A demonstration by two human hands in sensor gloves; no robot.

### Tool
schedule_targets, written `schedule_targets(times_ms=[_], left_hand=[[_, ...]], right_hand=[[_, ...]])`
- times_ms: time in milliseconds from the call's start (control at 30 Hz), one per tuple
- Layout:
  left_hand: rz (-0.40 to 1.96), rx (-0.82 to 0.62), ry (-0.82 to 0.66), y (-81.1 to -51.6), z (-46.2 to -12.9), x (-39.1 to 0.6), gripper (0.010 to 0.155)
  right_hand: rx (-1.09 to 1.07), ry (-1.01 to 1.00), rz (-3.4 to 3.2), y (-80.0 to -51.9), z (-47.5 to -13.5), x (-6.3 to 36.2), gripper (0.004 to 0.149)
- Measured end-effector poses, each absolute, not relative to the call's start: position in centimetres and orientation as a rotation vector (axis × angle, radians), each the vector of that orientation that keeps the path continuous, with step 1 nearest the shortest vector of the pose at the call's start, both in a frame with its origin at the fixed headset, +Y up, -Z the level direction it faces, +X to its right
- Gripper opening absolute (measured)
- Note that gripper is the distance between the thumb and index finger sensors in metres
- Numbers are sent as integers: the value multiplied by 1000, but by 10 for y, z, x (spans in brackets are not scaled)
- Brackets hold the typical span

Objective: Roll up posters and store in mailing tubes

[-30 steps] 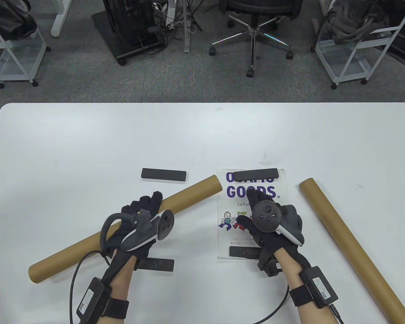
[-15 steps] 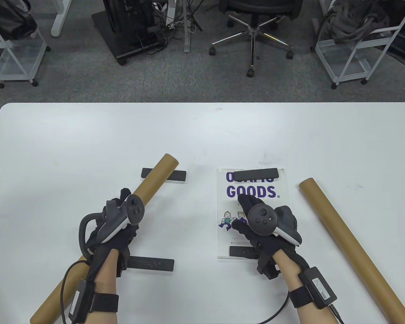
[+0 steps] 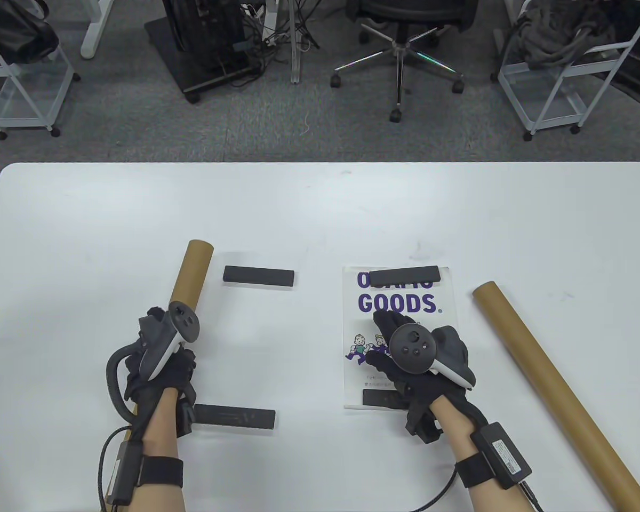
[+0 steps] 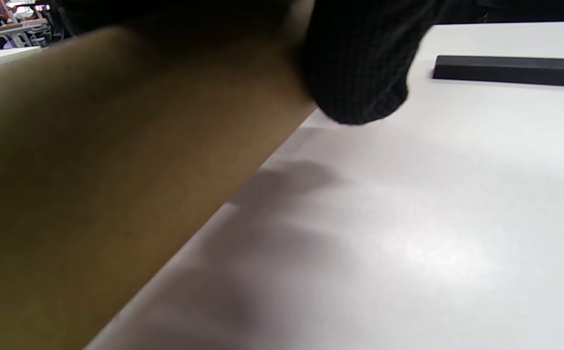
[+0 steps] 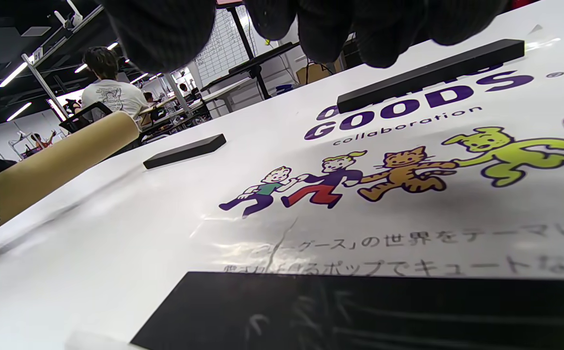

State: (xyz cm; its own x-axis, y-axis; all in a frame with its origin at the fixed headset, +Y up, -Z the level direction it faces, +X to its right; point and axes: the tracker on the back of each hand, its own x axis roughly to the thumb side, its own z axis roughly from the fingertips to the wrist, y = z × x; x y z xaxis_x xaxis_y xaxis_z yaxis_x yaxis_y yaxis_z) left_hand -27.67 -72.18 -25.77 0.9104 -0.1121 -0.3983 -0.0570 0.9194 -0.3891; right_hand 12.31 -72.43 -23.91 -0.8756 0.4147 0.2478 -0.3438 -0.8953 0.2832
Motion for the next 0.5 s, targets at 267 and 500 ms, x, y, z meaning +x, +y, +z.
schedule_targets(times_ms=[267,500], left_hand=[[-54,-496,467,-730,-259,-277,94],[-56,-525,469,-736,-259,-278,94]], right_hand=[[436,337,2688,-725,-239,122,78],[434,341,2686,-725,-239,121,78]])
